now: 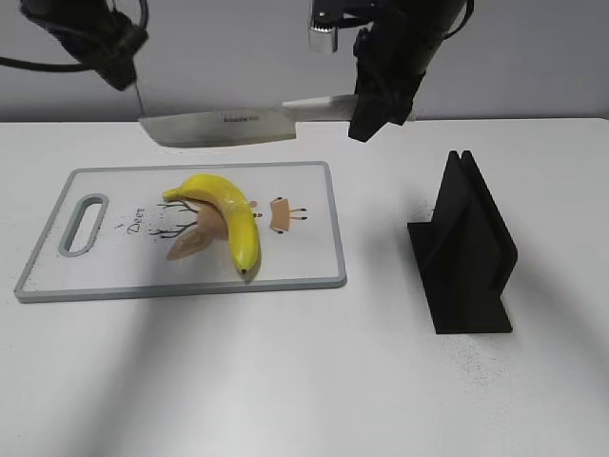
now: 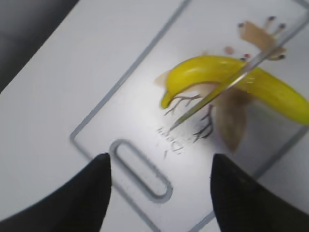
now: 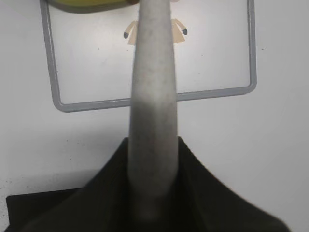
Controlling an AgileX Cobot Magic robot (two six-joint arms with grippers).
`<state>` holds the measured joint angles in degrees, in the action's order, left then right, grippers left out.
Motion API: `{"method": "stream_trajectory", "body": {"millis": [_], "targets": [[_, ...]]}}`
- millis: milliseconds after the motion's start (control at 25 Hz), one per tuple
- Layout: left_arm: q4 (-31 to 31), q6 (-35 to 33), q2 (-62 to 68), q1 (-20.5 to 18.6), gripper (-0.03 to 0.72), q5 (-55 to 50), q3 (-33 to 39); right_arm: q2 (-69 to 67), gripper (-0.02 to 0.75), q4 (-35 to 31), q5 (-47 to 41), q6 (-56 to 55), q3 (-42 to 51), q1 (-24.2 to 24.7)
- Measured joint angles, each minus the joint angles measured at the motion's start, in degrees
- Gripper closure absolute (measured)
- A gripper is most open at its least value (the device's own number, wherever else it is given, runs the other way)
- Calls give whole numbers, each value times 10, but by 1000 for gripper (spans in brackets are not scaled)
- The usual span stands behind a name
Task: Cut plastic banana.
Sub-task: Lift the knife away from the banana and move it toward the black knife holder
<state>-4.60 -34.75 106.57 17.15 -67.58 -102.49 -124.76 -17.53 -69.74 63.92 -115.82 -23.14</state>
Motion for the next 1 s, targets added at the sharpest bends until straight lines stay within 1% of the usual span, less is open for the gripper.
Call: {"method": "stream_trajectory", "body": {"millis": [80, 160, 240, 280, 360, 480, 680, 800, 1000], "targets": [[70, 132, -14, -3, 74, -13, 0, 10, 547, 1, 0, -48, 0, 0], [114, 219, -26, -13, 89, -19, 0, 21, 547, 1, -1, -110, 0, 0], [118, 274, -35, -30, 96, -21, 0, 32, 547, 3, -1, -181, 0, 0], [110, 288, -42, -41, 97, -21, 0, 37, 547, 4, -1, -220, 0, 0], [85, 306, -55, -62, 98, -22, 0, 48, 547, 11, -1, -289, 0, 0], [55, 313, -75, -84, 98, -23, 0, 65, 547, 37, -2, -389, 1, 0], [46, 317, -113, -95, 99, -22, 8, 115, 547, 49, -3, -480, 30, 0], [46, 326, -153, -95, 99, -22, 49, 163, 547, 53, -3, -526, 69, 0], [56, 337, -243, -95, 99, -24, 171, 245, 547, 53, -3, -560, 153, 0]]}}
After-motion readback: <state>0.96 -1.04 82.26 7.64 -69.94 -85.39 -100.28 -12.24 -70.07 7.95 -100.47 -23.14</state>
